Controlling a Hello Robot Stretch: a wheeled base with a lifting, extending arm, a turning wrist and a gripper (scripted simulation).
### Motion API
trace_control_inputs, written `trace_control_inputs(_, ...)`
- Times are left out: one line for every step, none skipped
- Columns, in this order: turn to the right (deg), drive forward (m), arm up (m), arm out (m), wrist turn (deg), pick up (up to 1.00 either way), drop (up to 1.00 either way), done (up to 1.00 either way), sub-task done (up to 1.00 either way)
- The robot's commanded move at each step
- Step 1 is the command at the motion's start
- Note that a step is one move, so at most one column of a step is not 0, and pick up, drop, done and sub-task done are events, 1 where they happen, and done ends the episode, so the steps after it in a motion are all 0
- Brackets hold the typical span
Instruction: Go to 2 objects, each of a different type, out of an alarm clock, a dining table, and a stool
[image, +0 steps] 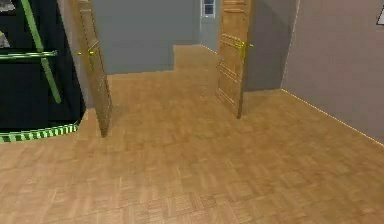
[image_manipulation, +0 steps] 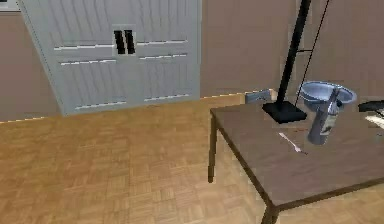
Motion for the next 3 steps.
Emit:
trace_control_inputs(0.0,1.0,0.0,0.0,0.0,0.0,0.0,0.0,0.0)
trace_control_inputs(0.0,1.0,0.0,0.0,0.0,0.0,0.0,0.0,0.0)
trace_control_inputs(-3.0,0.0,0.0,0.0,0.0,0.0,0.0,0.0,0.0)
